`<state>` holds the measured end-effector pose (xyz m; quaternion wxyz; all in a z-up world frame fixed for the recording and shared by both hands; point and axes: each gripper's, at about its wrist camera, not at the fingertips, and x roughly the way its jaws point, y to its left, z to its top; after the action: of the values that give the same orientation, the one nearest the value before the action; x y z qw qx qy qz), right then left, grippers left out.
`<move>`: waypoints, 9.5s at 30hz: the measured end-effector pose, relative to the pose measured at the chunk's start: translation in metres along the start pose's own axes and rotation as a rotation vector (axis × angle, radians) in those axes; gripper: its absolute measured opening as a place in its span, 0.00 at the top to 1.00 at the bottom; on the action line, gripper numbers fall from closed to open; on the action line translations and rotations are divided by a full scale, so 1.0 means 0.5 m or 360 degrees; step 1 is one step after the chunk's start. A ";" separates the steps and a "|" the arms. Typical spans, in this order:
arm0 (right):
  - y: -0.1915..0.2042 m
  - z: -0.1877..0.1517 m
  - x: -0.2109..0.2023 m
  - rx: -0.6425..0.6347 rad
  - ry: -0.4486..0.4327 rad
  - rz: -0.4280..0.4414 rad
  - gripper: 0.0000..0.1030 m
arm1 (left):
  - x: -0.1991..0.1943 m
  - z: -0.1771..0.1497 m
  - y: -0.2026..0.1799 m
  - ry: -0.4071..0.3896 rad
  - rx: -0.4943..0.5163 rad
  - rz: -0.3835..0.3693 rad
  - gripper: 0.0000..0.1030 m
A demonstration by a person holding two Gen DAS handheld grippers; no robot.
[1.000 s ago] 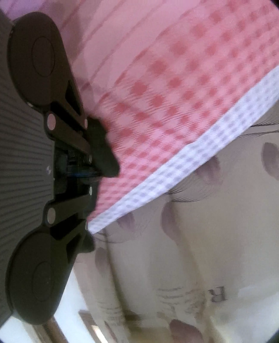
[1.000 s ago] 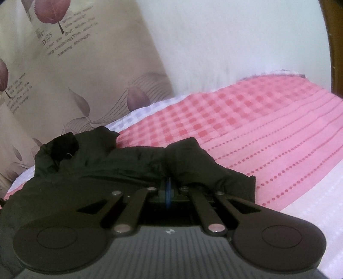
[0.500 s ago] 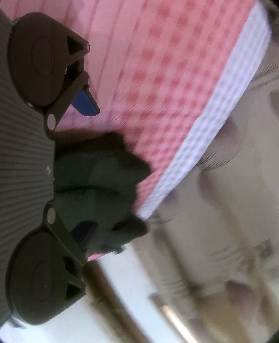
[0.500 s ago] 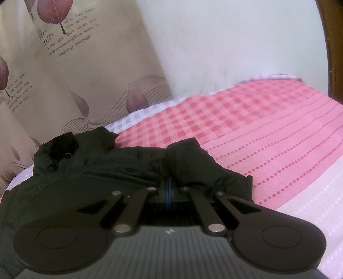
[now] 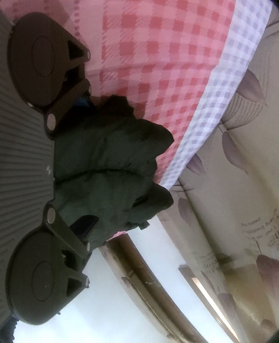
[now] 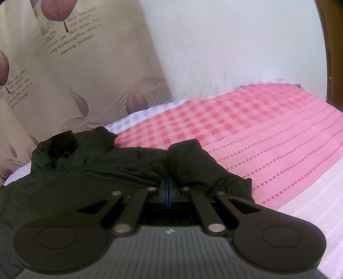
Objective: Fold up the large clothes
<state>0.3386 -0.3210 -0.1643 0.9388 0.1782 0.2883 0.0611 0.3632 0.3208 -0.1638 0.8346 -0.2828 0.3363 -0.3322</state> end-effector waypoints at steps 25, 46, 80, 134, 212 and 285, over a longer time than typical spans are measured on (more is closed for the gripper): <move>0.288 -0.034 -0.194 -0.0488 -0.0225 0.0398 0.94 | -0.005 -0.046 -0.019 -0.0206 -0.0018 0.0012 0.54; 0.441 -0.150 -0.018 -0.0713 0.0057 0.0367 0.96 | -0.002 -0.041 -0.095 -0.0081 -0.0013 0.0101 0.66; 0.066 -0.146 -0.179 0.0625 -0.0059 0.0968 0.93 | 0.390 -0.187 -0.547 0.0045 -0.0329 -0.0479 0.52; 0.034 0.066 -0.230 0.0120 -0.0205 0.0358 0.61 | 0.319 -0.498 -0.518 -0.0656 -0.0046 -0.0578 0.01; 0.054 0.122 -0.262 -0.0407 -0.0173 0.0366 0.88 | 0.325 -0.453 -0.604 -0.0539 0.0074 -0.0306 0.00; -0.015 0.109 -0.317 -0.0717 -0.0387 0.0066 0.61 | 0.564 -0.504 -0.721 -0.0082 0.0718 -0.0243 0.00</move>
<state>0.2384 -0.3788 -0.0430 0.9811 -0.0235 0.1488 0.1212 0.1991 -0.1751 -0.1734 0.8575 -0.1221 0.2100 -0.4536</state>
